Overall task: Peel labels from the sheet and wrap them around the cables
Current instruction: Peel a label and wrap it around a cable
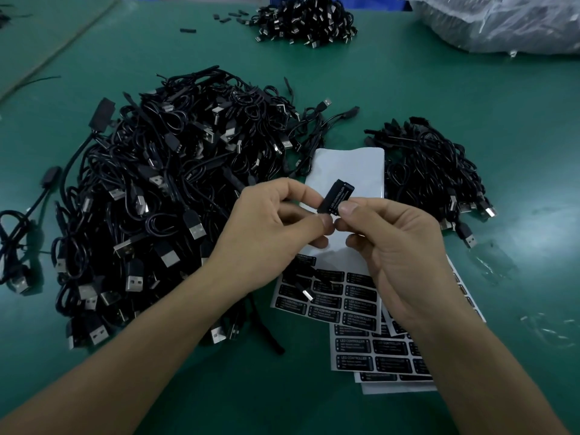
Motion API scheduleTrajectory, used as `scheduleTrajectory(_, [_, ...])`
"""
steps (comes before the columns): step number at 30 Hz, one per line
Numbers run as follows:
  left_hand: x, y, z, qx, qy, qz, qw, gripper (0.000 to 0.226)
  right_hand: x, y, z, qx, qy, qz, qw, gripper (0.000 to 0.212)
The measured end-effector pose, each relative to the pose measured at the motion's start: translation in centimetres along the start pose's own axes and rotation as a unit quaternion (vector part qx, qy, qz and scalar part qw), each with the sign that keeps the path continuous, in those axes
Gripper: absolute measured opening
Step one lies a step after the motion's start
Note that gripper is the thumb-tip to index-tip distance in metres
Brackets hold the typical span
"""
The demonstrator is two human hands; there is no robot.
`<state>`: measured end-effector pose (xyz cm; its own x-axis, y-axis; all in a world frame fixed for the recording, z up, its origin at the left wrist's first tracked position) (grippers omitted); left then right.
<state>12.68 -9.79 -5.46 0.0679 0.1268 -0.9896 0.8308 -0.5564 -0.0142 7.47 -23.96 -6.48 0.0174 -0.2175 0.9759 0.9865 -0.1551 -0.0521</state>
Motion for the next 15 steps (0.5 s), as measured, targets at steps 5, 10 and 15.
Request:
scheduleTrajectory(5, [-0.10, 0.01, 0.34, 0.020, -0.003, 0.002, 1.000, 0.026, -0.08, -0.06, -0.11, 0.002, -0.001, 0.004, 1.000, 0.012])
scheduleTrajectory(10, [-0.16, -0.11, 0.25, 0.009, 0.014, 0.006, 1.000, 0.018, -0.10, -0.01, -0.07, 0.000, -0.004, 0.002, 1.000, 0.013])
scheduleTrajectory(15, [-0.01, -0.15, 0.14, -0.009, 0.020, -0.001, 1.000, 0.014, 0.19, -0.11, -0.15, -0.006, -0.036, -0.015, 0.999, 0.004])
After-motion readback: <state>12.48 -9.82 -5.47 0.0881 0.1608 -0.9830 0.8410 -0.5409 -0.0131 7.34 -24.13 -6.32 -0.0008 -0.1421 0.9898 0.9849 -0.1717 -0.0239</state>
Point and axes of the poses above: each hand's wrist, its own y-axis towards the middle knuckle, its own z-axis out of the palm, x = y × z, the point moved 9 cm from there along y, towards the middle knuckle, and after that the axes turned 10 degrees about x, right-handed, at the moved point
